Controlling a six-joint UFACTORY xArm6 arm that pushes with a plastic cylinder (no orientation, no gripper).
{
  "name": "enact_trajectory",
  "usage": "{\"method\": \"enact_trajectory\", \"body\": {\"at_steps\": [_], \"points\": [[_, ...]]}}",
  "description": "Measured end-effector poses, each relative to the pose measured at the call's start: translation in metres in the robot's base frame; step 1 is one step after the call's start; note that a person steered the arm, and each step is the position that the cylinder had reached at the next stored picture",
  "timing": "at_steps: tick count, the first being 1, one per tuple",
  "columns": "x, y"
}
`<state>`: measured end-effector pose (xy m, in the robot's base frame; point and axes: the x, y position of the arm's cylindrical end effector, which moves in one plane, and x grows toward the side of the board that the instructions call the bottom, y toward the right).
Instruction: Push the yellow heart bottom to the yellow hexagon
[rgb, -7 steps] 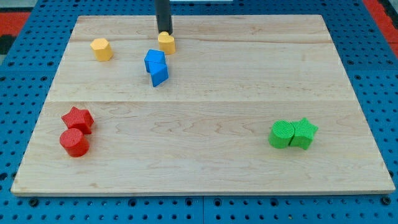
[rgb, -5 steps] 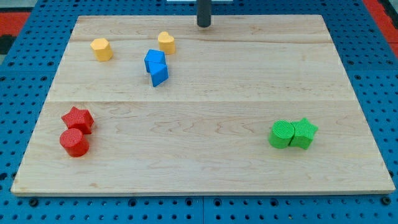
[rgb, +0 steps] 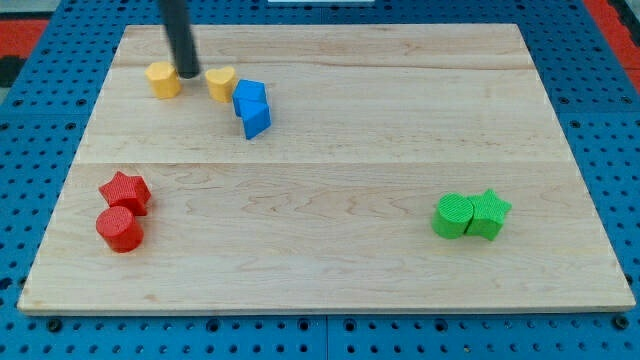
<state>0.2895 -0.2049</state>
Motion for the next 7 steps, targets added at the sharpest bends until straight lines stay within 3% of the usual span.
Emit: {"method": "enact_trajectory", "body": {"at_steps": [3, 6, 7], "points": [[-0.001, -0.066], [0.032, -0.07], [-0.004, -0.045]]}}
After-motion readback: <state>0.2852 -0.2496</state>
